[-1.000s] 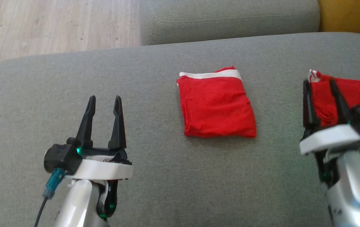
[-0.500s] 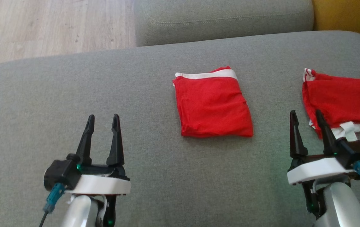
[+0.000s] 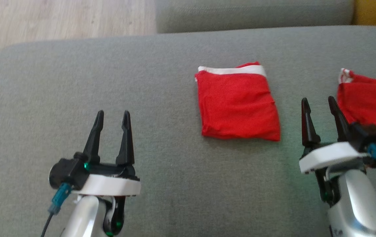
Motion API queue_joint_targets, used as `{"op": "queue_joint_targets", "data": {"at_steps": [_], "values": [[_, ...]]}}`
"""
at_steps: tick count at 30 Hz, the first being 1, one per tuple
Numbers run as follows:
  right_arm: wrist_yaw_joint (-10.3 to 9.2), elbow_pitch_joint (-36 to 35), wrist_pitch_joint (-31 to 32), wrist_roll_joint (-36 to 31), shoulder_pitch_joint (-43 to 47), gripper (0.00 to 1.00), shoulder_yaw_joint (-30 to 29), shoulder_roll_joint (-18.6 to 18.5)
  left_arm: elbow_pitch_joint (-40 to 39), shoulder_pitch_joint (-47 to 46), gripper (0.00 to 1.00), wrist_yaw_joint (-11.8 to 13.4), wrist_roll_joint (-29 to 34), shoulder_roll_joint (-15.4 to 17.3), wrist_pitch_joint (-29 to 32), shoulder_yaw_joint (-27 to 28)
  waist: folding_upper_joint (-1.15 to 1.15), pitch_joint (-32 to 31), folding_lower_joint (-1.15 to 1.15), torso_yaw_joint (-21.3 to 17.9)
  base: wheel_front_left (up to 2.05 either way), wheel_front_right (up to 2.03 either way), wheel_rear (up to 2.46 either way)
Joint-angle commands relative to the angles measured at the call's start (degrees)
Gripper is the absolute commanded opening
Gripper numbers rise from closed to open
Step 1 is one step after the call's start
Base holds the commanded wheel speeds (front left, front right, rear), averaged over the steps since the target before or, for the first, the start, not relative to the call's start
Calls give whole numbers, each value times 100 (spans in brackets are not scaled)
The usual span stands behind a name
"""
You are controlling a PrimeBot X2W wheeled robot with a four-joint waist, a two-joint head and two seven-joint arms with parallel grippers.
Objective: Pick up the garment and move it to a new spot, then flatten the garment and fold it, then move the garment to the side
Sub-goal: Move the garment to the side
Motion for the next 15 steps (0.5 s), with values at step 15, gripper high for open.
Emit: {"op": "queue_joint_targets", "data": {"at_steps": [15], "values": [[-5, 2036, 994, 634, -1817, 100, -5, 6, -159, -773, 100, 55, -146, 34, -29, -355, 0, 887, 0, 762, 0, 0, 0]]}}
